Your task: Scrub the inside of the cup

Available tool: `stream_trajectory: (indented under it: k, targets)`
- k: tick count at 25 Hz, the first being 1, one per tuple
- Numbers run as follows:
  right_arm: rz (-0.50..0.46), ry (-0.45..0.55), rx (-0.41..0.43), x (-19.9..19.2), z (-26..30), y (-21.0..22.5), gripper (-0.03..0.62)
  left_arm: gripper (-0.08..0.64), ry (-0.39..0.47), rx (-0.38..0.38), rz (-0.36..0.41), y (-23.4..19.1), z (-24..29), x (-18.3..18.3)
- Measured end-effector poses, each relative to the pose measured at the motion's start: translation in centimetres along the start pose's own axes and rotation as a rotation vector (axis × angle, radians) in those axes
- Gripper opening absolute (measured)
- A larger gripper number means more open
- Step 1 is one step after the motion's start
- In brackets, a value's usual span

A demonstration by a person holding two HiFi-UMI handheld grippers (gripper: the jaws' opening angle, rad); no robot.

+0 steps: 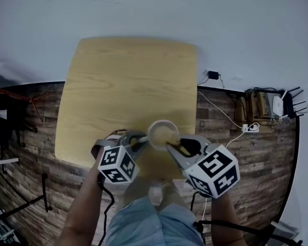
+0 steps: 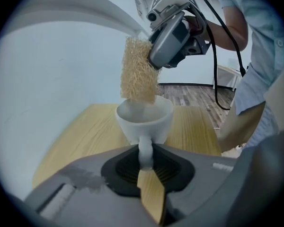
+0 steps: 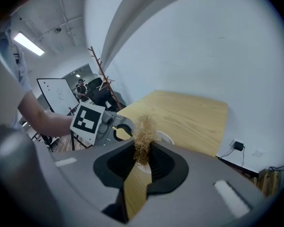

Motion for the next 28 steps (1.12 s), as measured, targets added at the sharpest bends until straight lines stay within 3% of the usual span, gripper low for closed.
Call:
stream_trajectory:
  k: [7, 14, 22, 25, 28]
  targets:
    - [-0.023, 0.023, -0.045, 0.7, -1.0, -0.4, 0.069, 0.075, 0.068, -0.026, -0.13, 1.0, 0.2, -1.7]
    - [-0.049, 0.053, -0.07, 1.3, -1.7, -0.5, 0.071, 0.08, 0.11, -0.038, -0.201, 1.0, -0.1, -2.3]
    - [-0.027, 0.163, -0.091, 1.5, -2.3, -0.1, 0.072, 0.127, 0.12, 0.059, -0.309, 2.6, -3.0, -4.5]
    - [-0.033, 0.208, -0.1, 1.6, -3.0, -0.1, 0.074, 0.127, 0.161, 0.105, -0.4, 3.4, -4.8, -4.5]
    - [-0.042, 0.252, -0.094, 1.9, -3.8, -0.7, 0.074, 0.127, 0.277, 0.122, -0.52, 3.8, -7.1, -2.6]
Point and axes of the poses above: the fingertips, and each gripper's own axes: z forward along the fingers, y to its right, x out of its top, the point moved 5 cm from there along -z, backward along the fingers, and after that the axes turned 8 degrees about -z, right-handed, at the moved point
